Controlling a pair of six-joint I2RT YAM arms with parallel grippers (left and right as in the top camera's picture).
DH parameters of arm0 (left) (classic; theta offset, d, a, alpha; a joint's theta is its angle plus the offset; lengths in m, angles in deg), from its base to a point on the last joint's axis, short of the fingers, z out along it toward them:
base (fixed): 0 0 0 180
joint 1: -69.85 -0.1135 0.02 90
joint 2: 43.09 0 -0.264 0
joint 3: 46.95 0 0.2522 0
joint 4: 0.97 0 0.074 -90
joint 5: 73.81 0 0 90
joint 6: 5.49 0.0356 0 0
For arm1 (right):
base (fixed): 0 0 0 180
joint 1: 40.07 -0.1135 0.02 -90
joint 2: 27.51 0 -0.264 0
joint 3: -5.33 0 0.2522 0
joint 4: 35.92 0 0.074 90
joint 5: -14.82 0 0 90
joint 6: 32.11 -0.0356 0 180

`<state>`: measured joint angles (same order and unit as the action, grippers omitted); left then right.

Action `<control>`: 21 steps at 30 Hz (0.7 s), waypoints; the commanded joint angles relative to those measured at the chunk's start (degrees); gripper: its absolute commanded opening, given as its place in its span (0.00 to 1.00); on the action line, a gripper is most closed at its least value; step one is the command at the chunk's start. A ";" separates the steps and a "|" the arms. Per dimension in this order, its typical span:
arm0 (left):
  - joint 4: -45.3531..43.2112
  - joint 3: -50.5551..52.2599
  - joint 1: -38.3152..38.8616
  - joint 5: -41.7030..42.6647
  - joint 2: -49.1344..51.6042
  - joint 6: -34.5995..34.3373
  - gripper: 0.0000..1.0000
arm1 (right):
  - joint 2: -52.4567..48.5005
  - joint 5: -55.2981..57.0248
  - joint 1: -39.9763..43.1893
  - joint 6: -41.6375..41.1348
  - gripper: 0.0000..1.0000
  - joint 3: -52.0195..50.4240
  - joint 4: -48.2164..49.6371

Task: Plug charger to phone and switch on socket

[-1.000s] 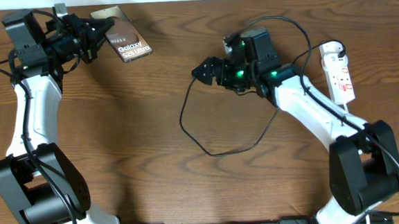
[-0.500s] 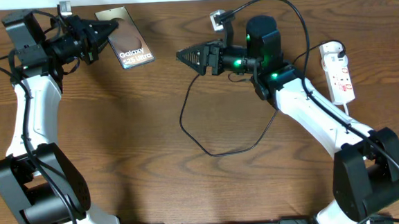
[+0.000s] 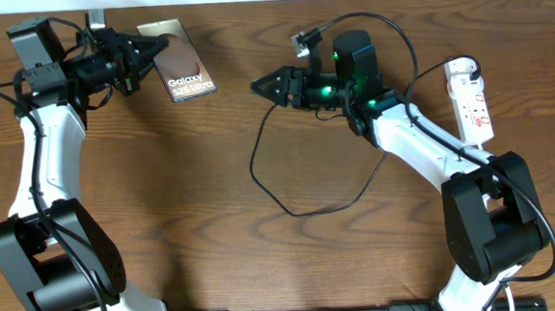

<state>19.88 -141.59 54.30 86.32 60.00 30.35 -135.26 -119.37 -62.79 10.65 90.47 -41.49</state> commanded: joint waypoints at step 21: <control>-0.26 0.04 -0.02 -3.63 -0.33 1.66 0.08 | -9.94 28.24 -3.80 5.09 0.55 14.95 -23.61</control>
<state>19.90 -141.59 54.30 81.60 60.00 31.01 -142.62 -95.00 -65.63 13.22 99.71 -63.00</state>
